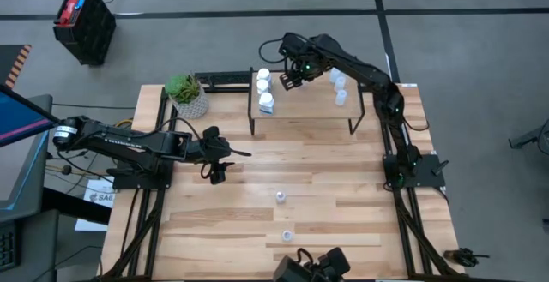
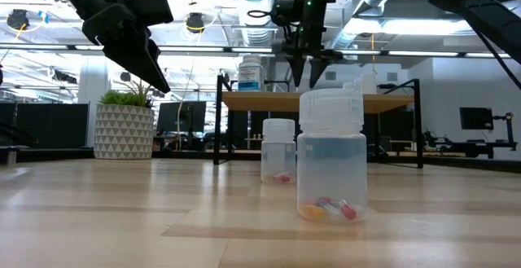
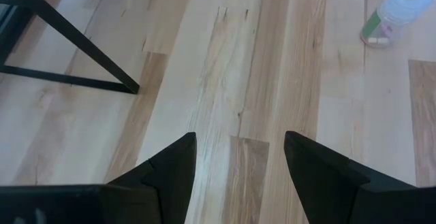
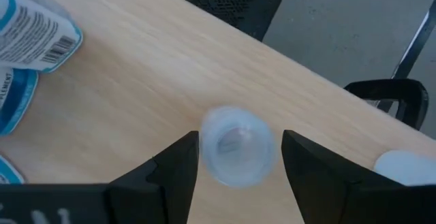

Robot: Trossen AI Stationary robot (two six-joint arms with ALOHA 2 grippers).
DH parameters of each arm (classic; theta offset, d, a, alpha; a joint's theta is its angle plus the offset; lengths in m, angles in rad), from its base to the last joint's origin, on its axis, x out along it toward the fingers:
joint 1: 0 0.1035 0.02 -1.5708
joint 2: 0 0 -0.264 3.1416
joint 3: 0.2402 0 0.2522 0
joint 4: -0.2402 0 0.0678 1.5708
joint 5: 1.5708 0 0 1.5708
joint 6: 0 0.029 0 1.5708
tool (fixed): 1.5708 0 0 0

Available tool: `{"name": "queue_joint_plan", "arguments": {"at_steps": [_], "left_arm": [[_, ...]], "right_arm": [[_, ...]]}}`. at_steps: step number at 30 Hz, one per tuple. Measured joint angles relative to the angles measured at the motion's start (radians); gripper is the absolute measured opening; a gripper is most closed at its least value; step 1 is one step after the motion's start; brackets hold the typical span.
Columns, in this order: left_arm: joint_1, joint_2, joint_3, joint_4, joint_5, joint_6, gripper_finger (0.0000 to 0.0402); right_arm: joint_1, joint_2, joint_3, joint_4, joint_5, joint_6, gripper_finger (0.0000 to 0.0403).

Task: Pick and place medicine bottles onto shelf by color
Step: Put the top transparent pill bottle on the shelf, then put the top transparent pill bottle on the shelf aligned with the other transparent pill bottle

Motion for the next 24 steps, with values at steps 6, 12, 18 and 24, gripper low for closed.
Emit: {"name": "queue_joint_plan", "arguments": {"at_steps": [6, 12, 18, 24], "left_arm": [[0.0, 0.0, 0.0, 0.0, 0.0, 0.0, 0.021], [0.0, 0.0, 0.0, 0.0, 0.0, 0.0, 0.021], [0.0, 0.0, 0.0, 0.0, 0.0, 0.0, 0.021], [0.0, 0.0, 0.0, 0.001, 0.0, 0.006, 0.021]], "right_arm": [[-0.008, -0.002, 0.05, -0.013, 0.0, -0.011, 0.023], [-0.007, -0.03, 0.059, 0.005, 0.0, -0.014, 0.023], [0.006, -0.063, 0.055, -0.029, -0.017, -0.036, 0.023], [0.082, -0.105, 0.056, -0.036, -0.077, -0.101, 0.023]]}}
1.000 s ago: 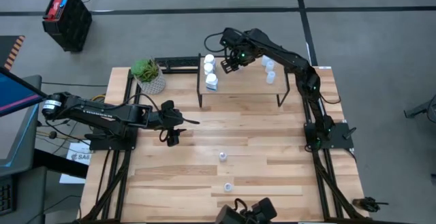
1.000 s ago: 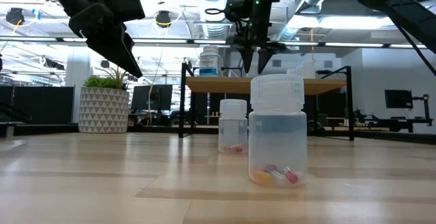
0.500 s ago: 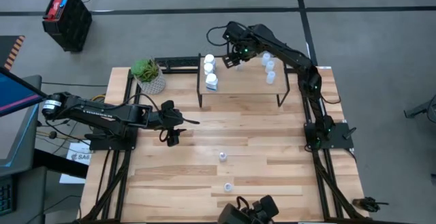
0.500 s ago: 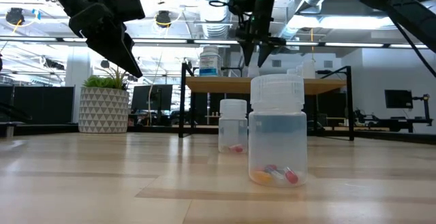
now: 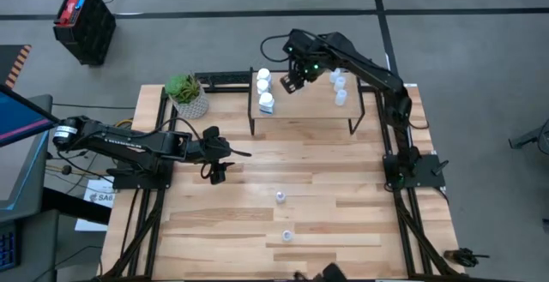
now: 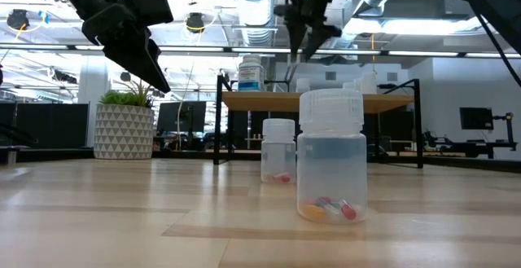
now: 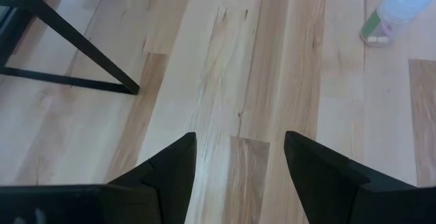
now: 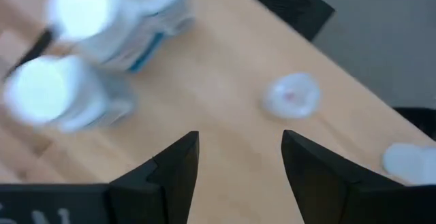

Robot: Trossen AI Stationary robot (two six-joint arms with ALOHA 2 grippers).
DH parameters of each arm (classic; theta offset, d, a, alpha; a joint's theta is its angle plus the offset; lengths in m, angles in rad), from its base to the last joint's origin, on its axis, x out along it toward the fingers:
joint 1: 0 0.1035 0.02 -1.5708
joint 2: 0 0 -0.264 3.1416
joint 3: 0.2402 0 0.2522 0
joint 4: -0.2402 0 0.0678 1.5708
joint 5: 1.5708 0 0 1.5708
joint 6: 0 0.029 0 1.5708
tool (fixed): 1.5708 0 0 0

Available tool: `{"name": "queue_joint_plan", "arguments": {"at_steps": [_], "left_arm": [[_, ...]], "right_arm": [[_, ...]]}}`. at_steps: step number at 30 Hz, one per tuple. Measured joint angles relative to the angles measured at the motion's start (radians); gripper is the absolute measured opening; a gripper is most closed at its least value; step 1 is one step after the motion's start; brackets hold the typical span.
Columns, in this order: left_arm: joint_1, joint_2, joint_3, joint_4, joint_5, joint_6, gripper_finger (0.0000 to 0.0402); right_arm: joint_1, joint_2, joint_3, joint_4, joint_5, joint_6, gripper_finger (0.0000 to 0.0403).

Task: Pick and place medicine bottles onto shelf by color
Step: Put the top transparent pill bottle on the shelf aligned with the other transparent pill bottle

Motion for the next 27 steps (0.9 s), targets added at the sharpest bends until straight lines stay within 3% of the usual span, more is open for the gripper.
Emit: {"name": "queue_joint_plan", "arguments": {"at_steps": [11, 20, 27], "left_arm": [[0.0, 0.0, 0.0, 0.0, 0.0, -0.044, 0.021], [0.0, 0.0, 0.0, -0.001, 0.002, -0.069, 0.021], [0.0, 0.0, 0.003, -0.035, 0.117, -0.046, 0.021]], "right_arm": [[0.281, -0.096, 0.0, -0.141, -0.004, -0.146, 0.023], [0.533, -0.08, -0.023, -0.119, -0.004, -0.225, 0.023], [0.688, -0.006, -0.022, -0.115, -0.003, -0.296, 0.023]]}}
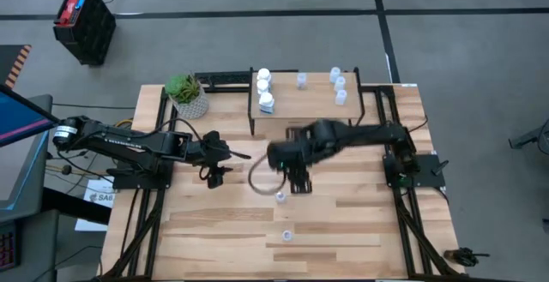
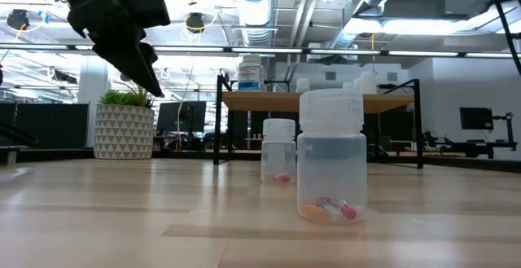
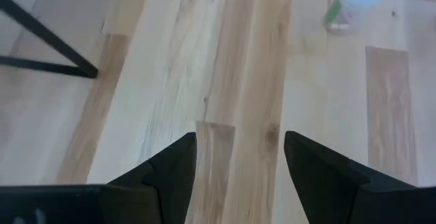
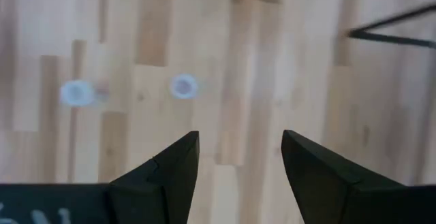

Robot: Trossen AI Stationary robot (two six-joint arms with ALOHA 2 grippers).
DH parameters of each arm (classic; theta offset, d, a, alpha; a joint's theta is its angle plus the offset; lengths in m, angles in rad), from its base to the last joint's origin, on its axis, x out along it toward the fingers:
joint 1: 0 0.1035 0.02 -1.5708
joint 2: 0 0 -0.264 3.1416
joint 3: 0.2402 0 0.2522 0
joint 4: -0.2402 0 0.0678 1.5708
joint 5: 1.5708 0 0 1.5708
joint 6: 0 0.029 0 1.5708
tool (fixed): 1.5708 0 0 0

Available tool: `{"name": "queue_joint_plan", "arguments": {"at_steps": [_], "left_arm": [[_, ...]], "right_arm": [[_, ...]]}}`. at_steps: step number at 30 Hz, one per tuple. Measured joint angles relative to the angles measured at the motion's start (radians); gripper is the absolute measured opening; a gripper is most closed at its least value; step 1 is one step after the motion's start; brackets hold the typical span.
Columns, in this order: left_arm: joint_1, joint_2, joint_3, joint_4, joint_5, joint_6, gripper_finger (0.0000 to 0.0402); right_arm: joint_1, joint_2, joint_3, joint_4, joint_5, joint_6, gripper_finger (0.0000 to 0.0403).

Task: Pick and place medicine bottles onto shelf by color
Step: Put the top transparent pill bottle on the shelf aligned with the other transparent pill bottle

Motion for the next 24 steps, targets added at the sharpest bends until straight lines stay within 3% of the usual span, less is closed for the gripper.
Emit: {"name": "queue_joint_plan", "arguments": {"at_steps": [6, 10, 13, 19, 24], "left_arm": [[0.0, 0.0, 0.0, -0.018, 0.01, 0.007, 0.021], [0.0, -0.006, 0.001, -0.091, 0.01, 0.07, 0.021], [-0.012, -0.014, -0.002, -0.144, -0.001, 0.014, 0.021], [-0.134, -0.116, -0.01, -0.279, -0.128, -0.107, 0.021], [-0.325, -0.283, -0.054, -0.269, -0.369, -0.197, 0.021]], "right_arm": [[0.066, 0.034, 0.0, 0.11, 0.003, -0.019, 0.0224], [0.083, 0.052, -0.002, 0.08, 0.002, -0.043, 0.0215], [0.082, 0.053, -0.001, 0.023, 0.003, -0.001, 0.0208], [0.091, 0.053, -0.001, -0.022, 0.003, 0.02, 0.0194], [0.116, 0.053, -0.001, -0.024, 0.003, -0.007, 0.0186]]}}
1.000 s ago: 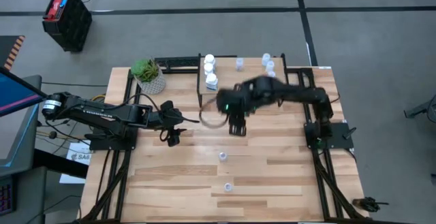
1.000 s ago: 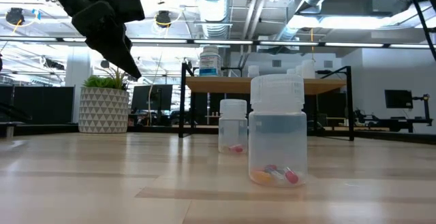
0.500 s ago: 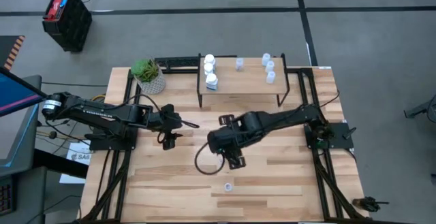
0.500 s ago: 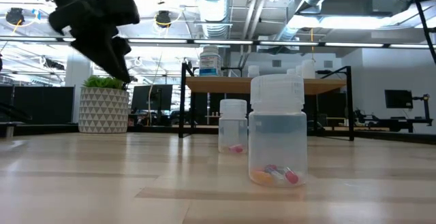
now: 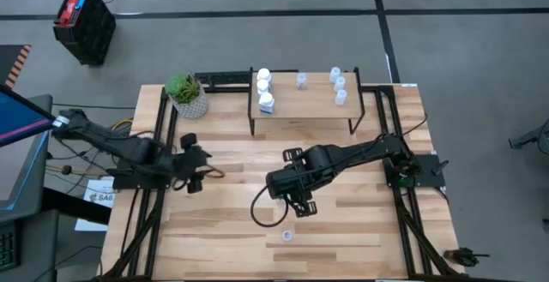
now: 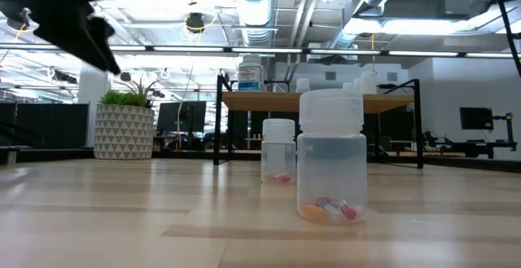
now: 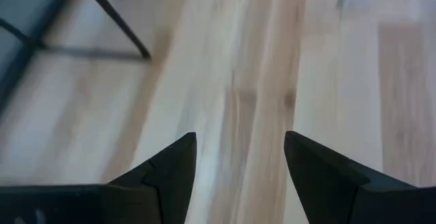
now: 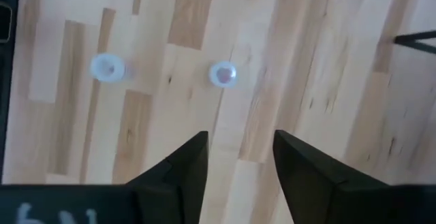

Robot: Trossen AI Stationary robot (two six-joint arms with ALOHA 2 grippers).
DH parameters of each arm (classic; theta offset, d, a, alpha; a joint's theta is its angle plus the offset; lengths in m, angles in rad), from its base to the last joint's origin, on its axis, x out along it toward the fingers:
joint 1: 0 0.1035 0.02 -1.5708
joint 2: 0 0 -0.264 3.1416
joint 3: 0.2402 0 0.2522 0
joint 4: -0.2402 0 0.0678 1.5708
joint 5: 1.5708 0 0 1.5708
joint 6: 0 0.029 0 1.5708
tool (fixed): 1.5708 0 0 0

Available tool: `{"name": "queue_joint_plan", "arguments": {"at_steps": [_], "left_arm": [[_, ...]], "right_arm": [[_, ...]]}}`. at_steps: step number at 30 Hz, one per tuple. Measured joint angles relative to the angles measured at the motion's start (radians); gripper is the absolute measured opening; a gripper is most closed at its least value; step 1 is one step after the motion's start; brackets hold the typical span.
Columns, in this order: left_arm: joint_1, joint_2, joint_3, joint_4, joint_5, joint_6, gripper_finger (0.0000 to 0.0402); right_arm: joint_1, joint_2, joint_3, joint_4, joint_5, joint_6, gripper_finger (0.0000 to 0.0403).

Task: Pick and place medicine bottles onto shelf by color
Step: Put the top transparent pill bottle on the shelf aligned with the other transparent pill bottle

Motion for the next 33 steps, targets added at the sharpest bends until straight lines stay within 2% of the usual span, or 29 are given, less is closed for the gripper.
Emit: {"name": "queue_joint_plan", "arguments": {"at_steps": [3, 7, 10, 13, 16, 25, 28, 33], "left_arm": [[-0.114, -0.131, -0.099, 0.119, -0.145, -0.019, 0.021], [-0.205, -0.28, -0.242, 0.367, -0.222, 0.051, 0.021], [-0.218, -0.346, -0.317, 0.579, -0.219, 0.227, 0.021], [-0.213, -0.394, -0.368, 0.664, -0.198, 0.43, 0.021], [-0.182, -0.448, -0.409, 0.739, -0.226, 0.564, 0.021], [-0.025, -0.695, -0.445, 0.607, -0.175, 0.575, 0.021], [0.007, -0.79, -0.446, 0.569, -0.105, 0.532, 0.021], [0.017, -0.789, -0.462, 0.585, 0.047, 0.448, 0.021]], "right_arm": [[0.012, 0.0, 0.0, 0.0, 0.002, -0.028, 0.0182], [0.019, 0.0, 0.0, 0.003, 0.004, -0.034, 0.0177], [0.011, 0.0, 0.0, 0.004, 0.004, -0.04, 0.0173], [-0.001, 0.0, 0.0, 0.015, 0.007, -0.042, 0.0171], [-0.017, 0.0, 0.0, 0.027, 0.007, -0.043, 0.0171], [-0.059, 0.0, 0.0, 0.07, 0.007, -0.078, 0.0169], [-0.072, 0.0, 0.0, 0.087, 0.007, -0.079, 0.0168], [-0.09, 0.0, 0.0, 0.114, 0.006, -0.11, 0.0169]]}}
